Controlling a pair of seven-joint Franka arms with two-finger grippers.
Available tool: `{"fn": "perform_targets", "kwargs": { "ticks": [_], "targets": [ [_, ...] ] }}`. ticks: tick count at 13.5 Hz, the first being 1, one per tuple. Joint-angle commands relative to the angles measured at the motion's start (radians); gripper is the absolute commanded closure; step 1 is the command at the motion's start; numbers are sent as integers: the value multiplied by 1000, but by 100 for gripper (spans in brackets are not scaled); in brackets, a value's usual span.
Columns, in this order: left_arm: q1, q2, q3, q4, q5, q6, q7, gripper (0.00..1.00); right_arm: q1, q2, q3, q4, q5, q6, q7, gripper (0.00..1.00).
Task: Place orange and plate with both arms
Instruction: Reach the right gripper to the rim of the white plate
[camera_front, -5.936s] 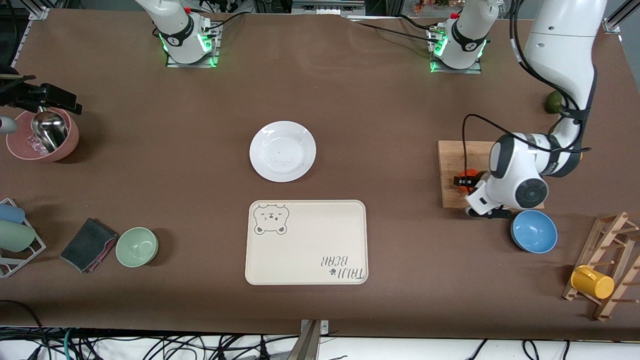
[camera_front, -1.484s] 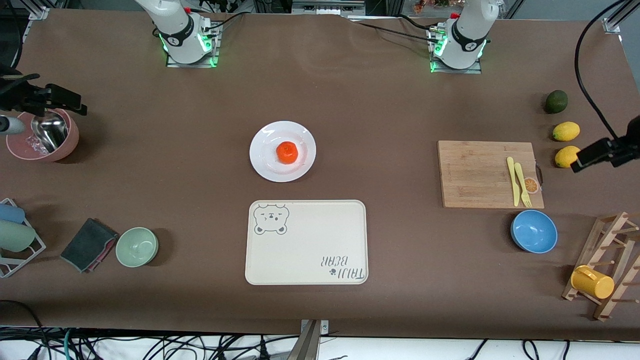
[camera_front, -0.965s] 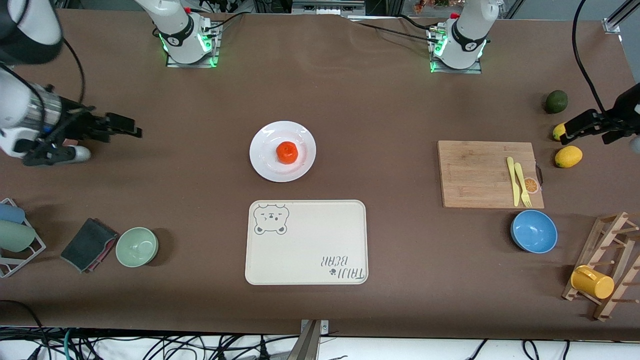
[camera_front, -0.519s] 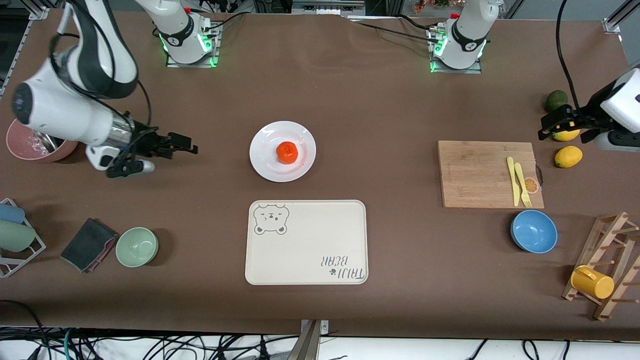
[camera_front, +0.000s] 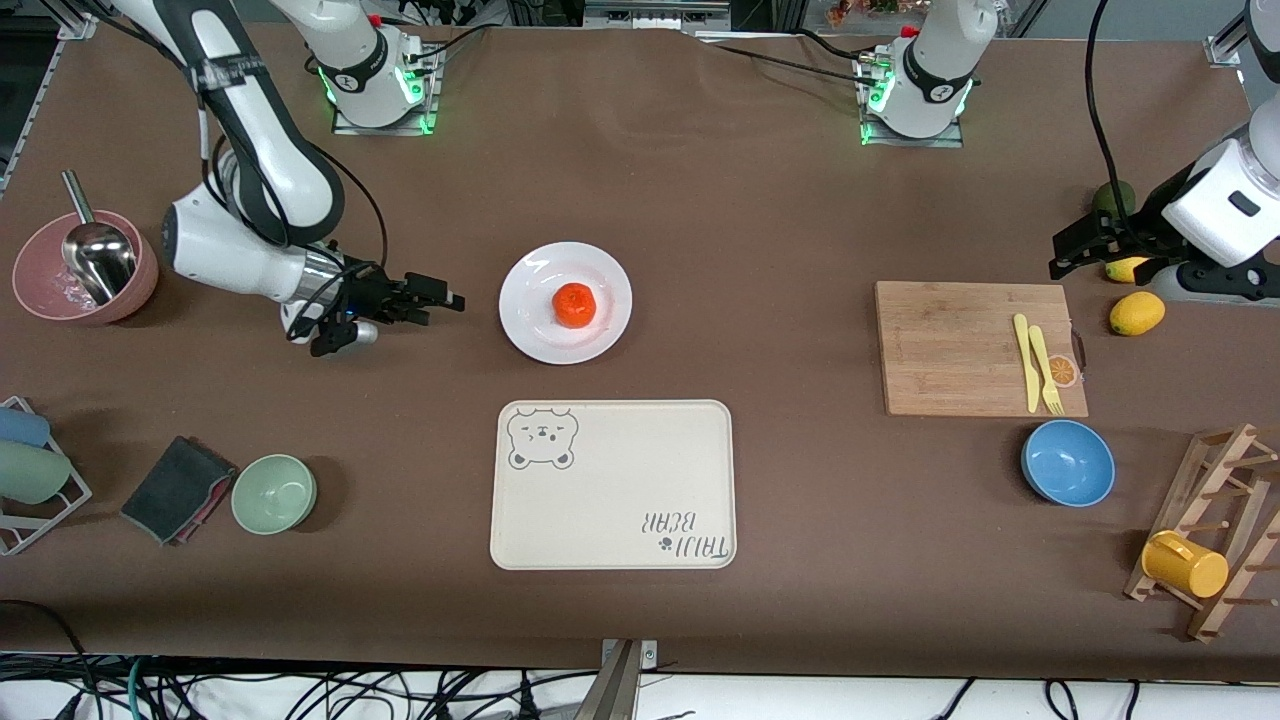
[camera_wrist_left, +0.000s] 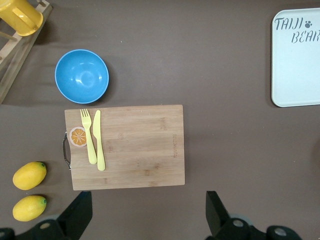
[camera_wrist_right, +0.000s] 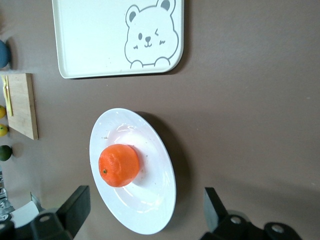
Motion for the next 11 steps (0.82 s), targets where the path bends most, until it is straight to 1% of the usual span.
{"fn": "perform_targets", "kwargs": {
  "ticks": [1, 2, 5, 6, 9, 11],
  "targets": [
    [-4, -2, 5, 5, 28, -4, -3, 0, -5, 60, 50, -9, 88, 81, -96, 0],
    [-4, 0, 6, 10, 35, -6, -3, 0, -5, 80, 73, -10, 114, 118, -125, 0],
    [0, 3, 6, 12, 40, -12, 1, 0, -5, 114, 117, -38, 239, 187, -246, 0],
    [1, 3, 8, 12, 41, -12, 1, 0, -5, 117, 121, -48, 276, 197, -281, 0],
    [3, 3, 8, 12, 45, -16, 4, 0, -5, 132, 121, -71, 338, 204, -350, 0],
    [3, 4, 9, 10, 46, -29, 6, 0, -5, 147, 134, -76, 405, 221, -415, 3]
  ]
}}
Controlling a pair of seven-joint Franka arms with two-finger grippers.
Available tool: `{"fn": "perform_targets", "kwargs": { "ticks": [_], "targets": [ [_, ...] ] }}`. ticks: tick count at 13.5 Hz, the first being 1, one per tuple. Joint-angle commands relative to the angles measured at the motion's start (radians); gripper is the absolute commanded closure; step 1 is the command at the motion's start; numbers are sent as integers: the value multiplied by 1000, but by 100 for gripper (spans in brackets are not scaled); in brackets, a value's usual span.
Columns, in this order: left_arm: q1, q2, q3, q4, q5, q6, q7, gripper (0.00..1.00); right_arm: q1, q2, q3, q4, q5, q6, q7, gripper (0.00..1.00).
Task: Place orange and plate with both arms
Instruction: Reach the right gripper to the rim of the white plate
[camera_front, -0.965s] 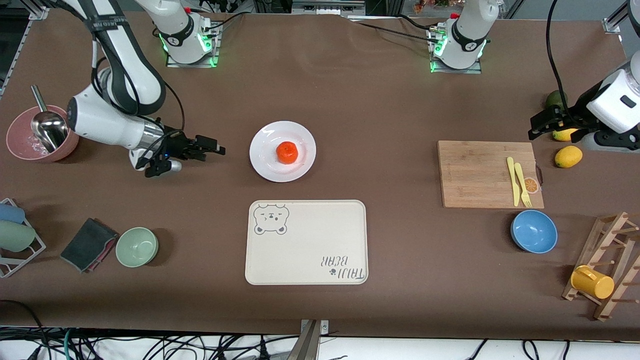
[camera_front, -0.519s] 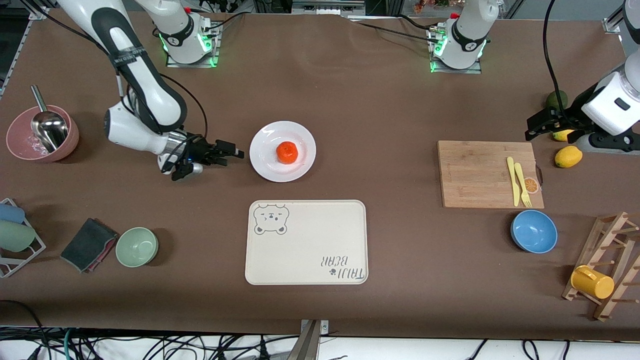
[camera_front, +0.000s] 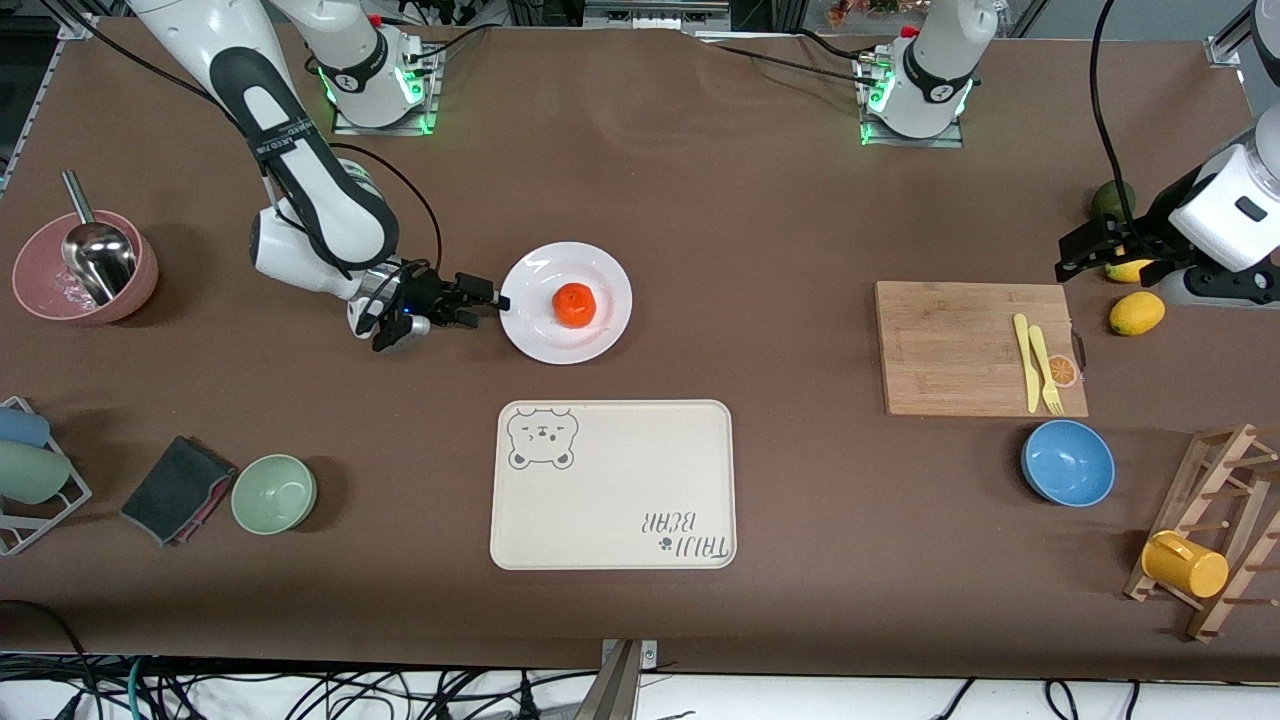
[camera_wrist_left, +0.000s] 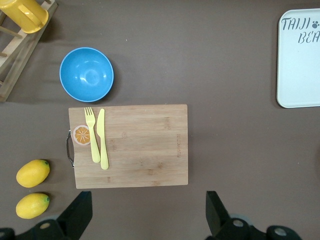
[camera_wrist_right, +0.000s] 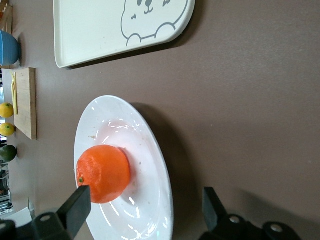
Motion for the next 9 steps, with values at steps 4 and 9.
{"fn": "perform_targets", "kwargs": {
  "ticks": [4, 9],
  "targets": [
    [0, 10, -3, 11, 75, -28, 7, 0, -2, 26, 39, -9, 108, 55, -85, 11],
    [-1, 10, -3, 11, 75, -30, 6, 0, -2, 28, 42, -21, 115, 71, -111, 24]
  ]
}}
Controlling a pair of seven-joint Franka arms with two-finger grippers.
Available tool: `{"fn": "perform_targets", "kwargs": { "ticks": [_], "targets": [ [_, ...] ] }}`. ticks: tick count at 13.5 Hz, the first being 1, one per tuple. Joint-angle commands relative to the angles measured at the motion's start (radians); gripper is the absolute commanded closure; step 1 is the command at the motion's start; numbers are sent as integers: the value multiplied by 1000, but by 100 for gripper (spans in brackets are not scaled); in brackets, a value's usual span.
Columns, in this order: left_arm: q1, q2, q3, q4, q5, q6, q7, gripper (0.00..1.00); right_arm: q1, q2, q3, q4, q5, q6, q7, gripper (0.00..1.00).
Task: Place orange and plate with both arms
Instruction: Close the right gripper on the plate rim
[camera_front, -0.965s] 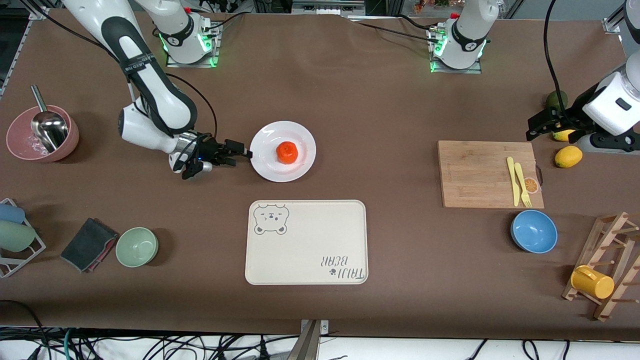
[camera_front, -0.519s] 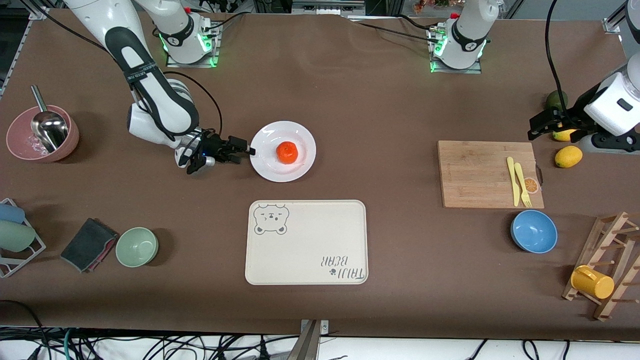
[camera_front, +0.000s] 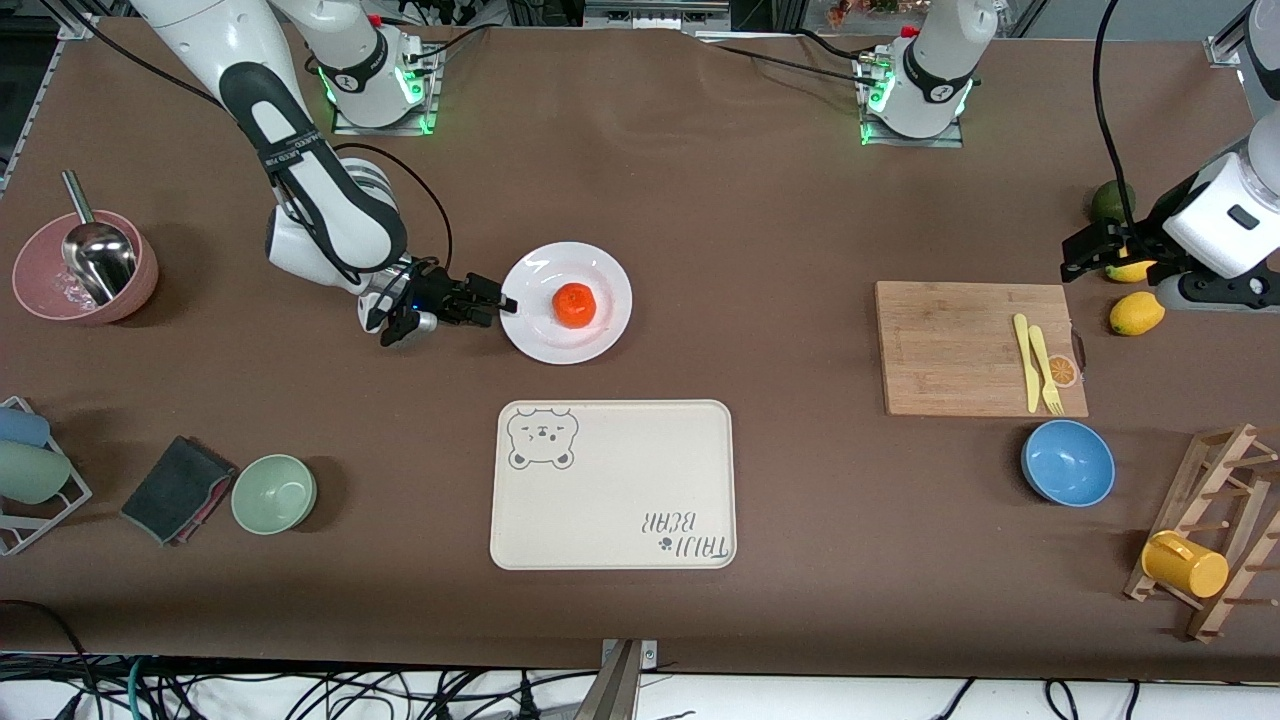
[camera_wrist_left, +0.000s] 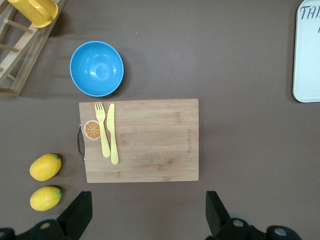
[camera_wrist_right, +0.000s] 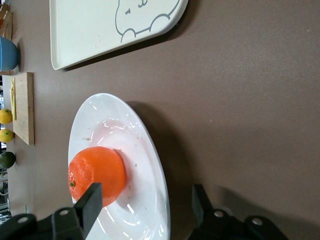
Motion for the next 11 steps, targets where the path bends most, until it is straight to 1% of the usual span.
{"fn": "perform_targets", "kwargs": {
  "ticks": [1, 3, 4, 6, 9, 11],
  "targets": [
    [-1, 2, -3, 11, 32, -14, 6, 0, -3, 1, 13, -20, 60, 22, -74, 27],
    [0, 2, -3, 11, 31, -14, 6, 0, -1, 10, 13, -26, 132, 22, -170, 35],
    [0, 1, -3, 11, 31, -14, 6, 0, -3, 13, 13, -27, 157, 20, -199, 36],
    [0, 2, -3, 11, 31, -14, 4, 0, -1, 14, 13, -27, 162, 20, -207, 42],
    [0, 2, -3, 11, 31, -14, 4, 0, -1, 16, 13, -29, 165, 22, -207, 55],
    [0, 2, -3, 11, 31, -14, 4, 0, 5, 16, 13, -29, 174, 22, -207, 57]
  ]
}}
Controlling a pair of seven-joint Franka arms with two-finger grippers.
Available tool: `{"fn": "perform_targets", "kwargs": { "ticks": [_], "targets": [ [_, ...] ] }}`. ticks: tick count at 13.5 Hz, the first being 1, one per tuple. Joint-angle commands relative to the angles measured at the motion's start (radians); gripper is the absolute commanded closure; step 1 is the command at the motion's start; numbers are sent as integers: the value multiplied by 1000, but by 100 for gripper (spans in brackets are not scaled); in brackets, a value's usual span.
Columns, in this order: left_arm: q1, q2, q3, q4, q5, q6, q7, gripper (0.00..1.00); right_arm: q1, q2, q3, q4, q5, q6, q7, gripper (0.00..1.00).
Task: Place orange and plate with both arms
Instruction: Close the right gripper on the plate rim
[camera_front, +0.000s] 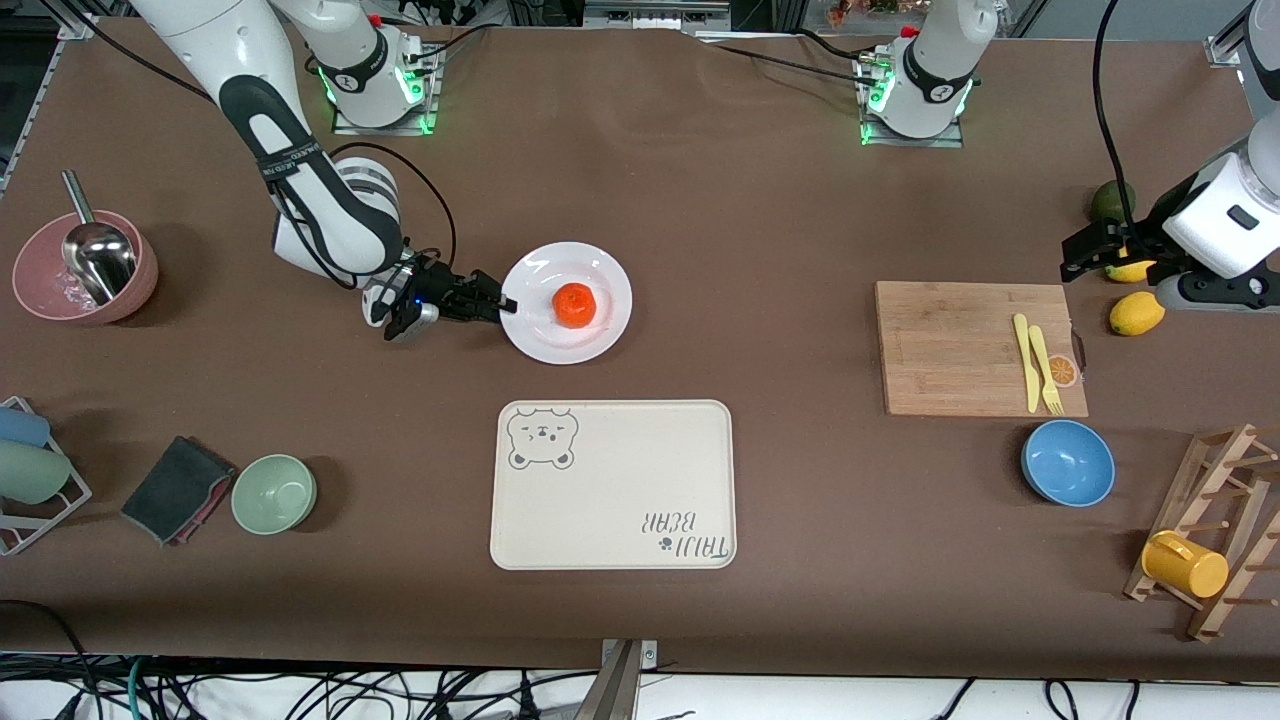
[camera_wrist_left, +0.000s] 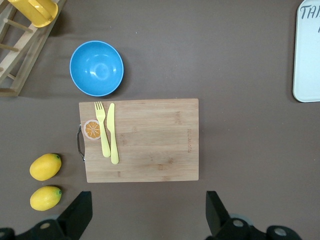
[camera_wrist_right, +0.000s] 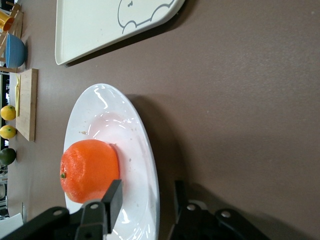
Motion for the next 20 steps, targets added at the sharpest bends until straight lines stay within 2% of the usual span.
{"fn": "perform_targets", "kwargs": {
  "ticks": [1, 7, 9, 14, 20],
  "targets": [
    [0, 2, -3, 11, 31, -14, 4, 0, 4, 0, 11, -4, 33, 17, -28, 59],
    [0, 2, -3, 11, 31, -14, 4, 0, 17, 20, 11, 0, 56, 40, -43, 62],
    [-1, 2, -3, 11, 31, -14, 4, 0, 18, 23, 11, 0, 56, 42, -43, 68],
    [-1, 7, -3, 11, 31, -14, 4, 0, 23, 26, 11, 2, 76, 42, -43, 76],
    [-1, 7, -3, 11, 31, -14, 4, 0, 24, 26, 11, 2, 76, 40, -43, 91]
  ]
}}
